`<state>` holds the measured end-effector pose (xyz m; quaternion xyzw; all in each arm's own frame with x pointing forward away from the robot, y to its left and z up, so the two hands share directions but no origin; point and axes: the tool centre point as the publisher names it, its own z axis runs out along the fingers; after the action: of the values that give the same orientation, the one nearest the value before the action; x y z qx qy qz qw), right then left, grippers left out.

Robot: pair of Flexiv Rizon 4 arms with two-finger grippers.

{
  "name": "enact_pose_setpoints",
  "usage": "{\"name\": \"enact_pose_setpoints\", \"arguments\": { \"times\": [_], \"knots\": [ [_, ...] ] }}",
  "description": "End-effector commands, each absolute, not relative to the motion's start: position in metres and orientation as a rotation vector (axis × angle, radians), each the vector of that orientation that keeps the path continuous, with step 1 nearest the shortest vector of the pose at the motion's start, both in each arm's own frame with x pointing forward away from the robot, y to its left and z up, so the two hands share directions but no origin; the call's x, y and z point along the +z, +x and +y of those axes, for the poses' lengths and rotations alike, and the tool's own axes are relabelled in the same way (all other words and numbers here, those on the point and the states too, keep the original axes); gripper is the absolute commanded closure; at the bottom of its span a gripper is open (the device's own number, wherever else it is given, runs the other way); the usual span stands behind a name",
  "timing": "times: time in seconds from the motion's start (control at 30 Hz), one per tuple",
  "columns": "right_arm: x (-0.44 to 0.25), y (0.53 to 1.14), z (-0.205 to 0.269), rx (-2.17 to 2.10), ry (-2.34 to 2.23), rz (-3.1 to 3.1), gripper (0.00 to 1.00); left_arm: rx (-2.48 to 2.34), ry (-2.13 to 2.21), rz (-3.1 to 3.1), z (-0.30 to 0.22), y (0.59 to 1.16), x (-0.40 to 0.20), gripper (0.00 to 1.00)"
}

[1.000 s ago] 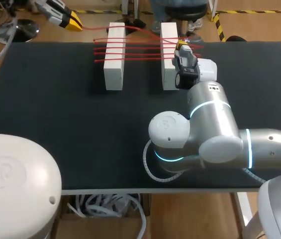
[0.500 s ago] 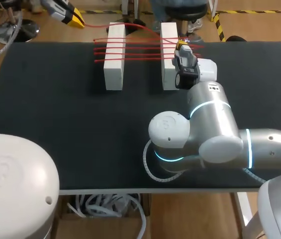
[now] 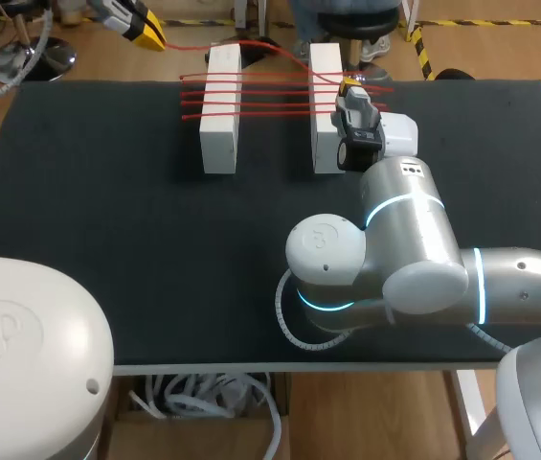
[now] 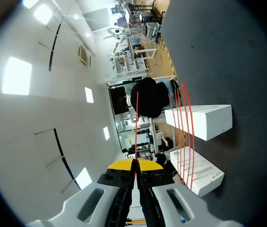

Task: Grab the tape and strap the tape.

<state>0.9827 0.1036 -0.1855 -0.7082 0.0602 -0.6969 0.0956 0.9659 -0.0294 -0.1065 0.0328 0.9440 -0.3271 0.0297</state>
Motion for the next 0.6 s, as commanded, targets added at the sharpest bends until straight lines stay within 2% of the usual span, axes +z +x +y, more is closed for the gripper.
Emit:
{"name": "enact_pose_setpoints", "arguments": {
  "times": [0.03,0.6],
  "knots": [
    [-0.1829,0.9826,0.1037,-2.061,-2.108,0.178,1.0,-0.971,0.106,2.928,-0.0319,0.9661,-0.1011,1.0],
    [-0.1829,0.9826,0.1037,-2.061,-2.108,0.178,1.0,-0.906,0.101,2.944,-0.0366,0.9632,-0.0929,1.0]
  ]
}}
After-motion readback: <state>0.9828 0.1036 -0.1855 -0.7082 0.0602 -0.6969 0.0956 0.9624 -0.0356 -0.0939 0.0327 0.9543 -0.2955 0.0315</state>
